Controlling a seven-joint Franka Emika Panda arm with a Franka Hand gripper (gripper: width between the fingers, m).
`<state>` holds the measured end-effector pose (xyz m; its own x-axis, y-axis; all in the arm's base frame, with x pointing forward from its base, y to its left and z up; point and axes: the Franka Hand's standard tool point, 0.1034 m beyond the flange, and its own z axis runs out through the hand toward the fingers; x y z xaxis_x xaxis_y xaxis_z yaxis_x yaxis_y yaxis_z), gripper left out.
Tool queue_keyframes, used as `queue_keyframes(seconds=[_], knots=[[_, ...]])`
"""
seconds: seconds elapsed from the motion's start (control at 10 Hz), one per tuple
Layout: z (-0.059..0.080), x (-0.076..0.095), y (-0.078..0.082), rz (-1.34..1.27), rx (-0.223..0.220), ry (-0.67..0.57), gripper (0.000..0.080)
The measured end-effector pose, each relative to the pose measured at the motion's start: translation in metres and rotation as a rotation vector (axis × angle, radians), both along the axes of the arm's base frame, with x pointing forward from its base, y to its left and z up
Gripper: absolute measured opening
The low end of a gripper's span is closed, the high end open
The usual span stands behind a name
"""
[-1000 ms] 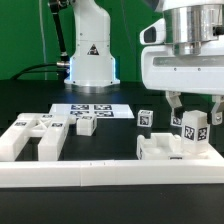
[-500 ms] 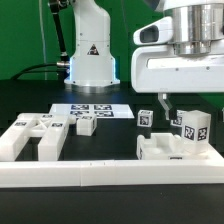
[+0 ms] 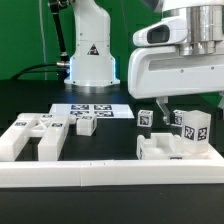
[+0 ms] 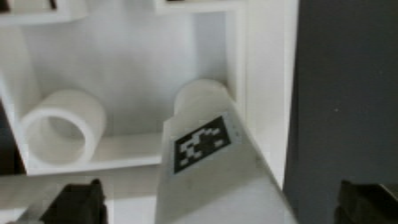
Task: Assemble chair
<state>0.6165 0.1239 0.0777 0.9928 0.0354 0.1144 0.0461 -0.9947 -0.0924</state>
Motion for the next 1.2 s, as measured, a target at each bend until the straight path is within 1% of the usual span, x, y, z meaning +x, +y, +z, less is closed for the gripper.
queue_keyframes(seconds=[0.1,0.2,0.3,0.4,0.5,0.7,0.8,0.9,1.2], knots=[[-0.0001,0.0001,-0.0002,0.058,-0.011,-0.004,0.0649],[0.0008,0.0011,-0.0001,0.144,-0.036,-0.013,0.0649],[0.0016,0.002,0.0002,0.252,-0.07,-0.025,0.0649],[0.0015,0.002,-0.0001,0.292,-0.081,-0.028,0.0649],[0.0013,0.002,-0.0009,0.289,-0.081,-0.027,0.0649],[0.0013,0.0019,-0.0007,0.258,-0.077,-0.025,0.0385],[0.0012,0.0019,-0.0009,0.26,-0.078,-0.025,0.0288],[0.0012,0.0018,-0.0007,0.246,-0.076,-0.024,0.0288],[0.0012,0.002,-0.0004,0.011,-0.045,-0.009,0.0288]])
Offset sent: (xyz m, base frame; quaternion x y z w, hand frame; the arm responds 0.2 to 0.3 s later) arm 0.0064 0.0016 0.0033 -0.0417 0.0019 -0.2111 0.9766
